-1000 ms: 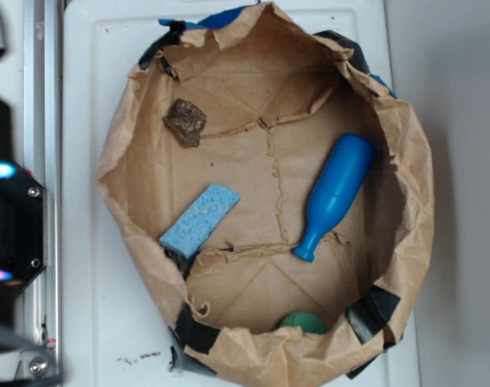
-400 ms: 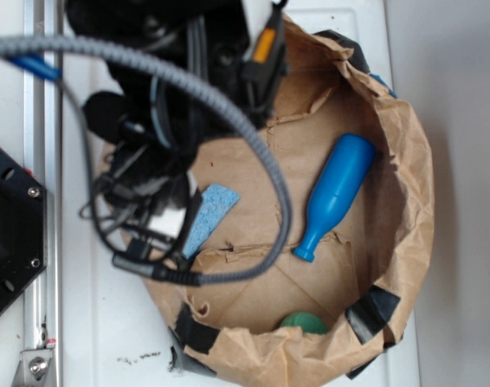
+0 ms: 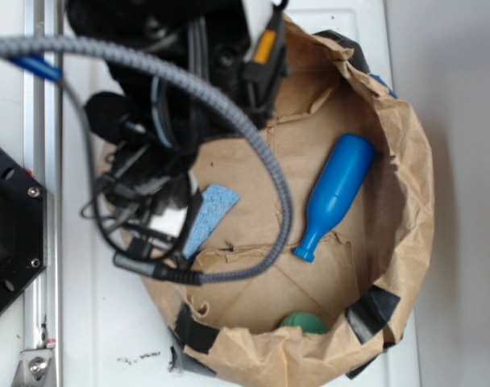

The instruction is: Grab the rock.

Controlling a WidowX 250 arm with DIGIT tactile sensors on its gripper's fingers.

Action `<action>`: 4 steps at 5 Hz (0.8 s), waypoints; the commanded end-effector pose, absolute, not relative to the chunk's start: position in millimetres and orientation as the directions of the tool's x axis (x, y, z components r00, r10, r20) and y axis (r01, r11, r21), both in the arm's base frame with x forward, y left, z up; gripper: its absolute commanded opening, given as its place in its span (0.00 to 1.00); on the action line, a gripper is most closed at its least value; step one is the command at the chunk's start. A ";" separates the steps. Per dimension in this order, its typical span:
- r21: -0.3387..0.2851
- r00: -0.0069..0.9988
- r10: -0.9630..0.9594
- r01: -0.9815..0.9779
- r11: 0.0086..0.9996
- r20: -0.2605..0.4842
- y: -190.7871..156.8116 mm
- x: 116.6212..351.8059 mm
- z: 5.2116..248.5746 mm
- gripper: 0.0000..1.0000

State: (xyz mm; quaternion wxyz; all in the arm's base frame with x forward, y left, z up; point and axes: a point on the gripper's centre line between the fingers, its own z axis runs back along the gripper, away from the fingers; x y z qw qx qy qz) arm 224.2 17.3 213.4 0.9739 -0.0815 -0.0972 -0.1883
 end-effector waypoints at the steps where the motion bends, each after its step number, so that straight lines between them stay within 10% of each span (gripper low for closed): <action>1: 0.005 0.918 -0.310 0.319 0.948 0.246 19.8 241.8 184.1 1.00; 4: 0.163 0.946 -0.309 0.291 0.943 0.096 50.1 267.8 86.7 1.00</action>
